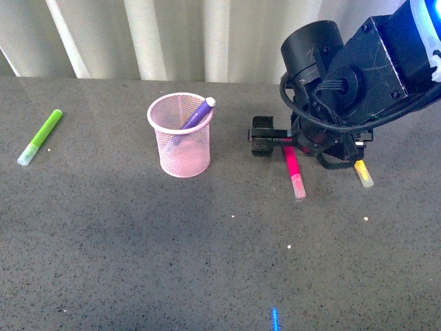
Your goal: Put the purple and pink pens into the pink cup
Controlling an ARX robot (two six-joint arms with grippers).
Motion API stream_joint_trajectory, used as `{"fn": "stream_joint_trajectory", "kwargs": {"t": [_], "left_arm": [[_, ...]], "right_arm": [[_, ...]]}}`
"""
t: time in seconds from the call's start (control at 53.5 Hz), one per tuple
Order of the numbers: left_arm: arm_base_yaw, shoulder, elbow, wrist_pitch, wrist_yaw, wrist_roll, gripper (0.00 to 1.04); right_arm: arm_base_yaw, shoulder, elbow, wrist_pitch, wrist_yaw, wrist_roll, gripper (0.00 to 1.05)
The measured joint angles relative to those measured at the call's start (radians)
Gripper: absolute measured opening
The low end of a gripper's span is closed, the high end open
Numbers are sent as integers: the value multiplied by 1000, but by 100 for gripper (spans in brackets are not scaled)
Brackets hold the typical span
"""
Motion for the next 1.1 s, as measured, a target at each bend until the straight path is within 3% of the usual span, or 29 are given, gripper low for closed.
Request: {"fn": "stream_joint_trajectory", "kwargs": {"t": [0.336, 0.467, 0.841, 1.103], "left_arm": [[0, 0, 0, 0, 0, 0, 98], [0, 0, 0, 0, 0, 0, 98], [0, 0, 0, 0, 0, 0, 98], [0, 0, 0, 0, 0, 0, 98]], "right_arm": [[21, 23, 33, -2, 0, 4, 98], [41, 25, 34, -2, -2, 18, 71], [64, 23, 5, 19, 2, 26, 17], [34, -10, -69, 103, -3, 19, 12]]}}
